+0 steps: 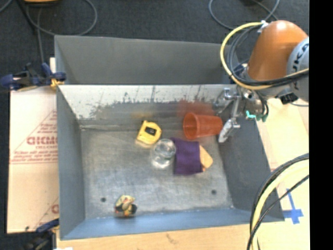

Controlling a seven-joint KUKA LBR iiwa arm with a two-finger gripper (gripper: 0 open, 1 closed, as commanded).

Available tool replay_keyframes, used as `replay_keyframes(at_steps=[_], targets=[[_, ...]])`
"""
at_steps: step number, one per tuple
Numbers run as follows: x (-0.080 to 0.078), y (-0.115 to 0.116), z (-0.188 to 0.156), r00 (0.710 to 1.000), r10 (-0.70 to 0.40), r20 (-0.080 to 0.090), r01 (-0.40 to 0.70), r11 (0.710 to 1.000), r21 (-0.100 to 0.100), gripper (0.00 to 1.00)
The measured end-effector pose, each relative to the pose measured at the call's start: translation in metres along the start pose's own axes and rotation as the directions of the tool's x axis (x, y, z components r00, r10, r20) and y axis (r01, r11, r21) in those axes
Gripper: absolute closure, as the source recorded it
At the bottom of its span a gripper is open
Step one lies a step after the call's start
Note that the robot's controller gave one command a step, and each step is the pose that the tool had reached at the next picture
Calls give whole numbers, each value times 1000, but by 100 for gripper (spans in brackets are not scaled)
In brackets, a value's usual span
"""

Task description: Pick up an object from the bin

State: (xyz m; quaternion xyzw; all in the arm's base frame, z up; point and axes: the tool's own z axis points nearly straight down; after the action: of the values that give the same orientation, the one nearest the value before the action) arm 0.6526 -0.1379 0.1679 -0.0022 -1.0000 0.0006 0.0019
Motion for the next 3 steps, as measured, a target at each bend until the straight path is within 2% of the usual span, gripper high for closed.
replay_keyframes(at_steps=[1, 2, 3], targets=[[-2, 0, -5, 1000, -2, 8, 2, 1000, 2, 0], [30, 19, 16, 999, 41, 14, -41, 999, 0, 0], [52, 32, 41, 996, 85, 5, -85, 996, -3, 0]])
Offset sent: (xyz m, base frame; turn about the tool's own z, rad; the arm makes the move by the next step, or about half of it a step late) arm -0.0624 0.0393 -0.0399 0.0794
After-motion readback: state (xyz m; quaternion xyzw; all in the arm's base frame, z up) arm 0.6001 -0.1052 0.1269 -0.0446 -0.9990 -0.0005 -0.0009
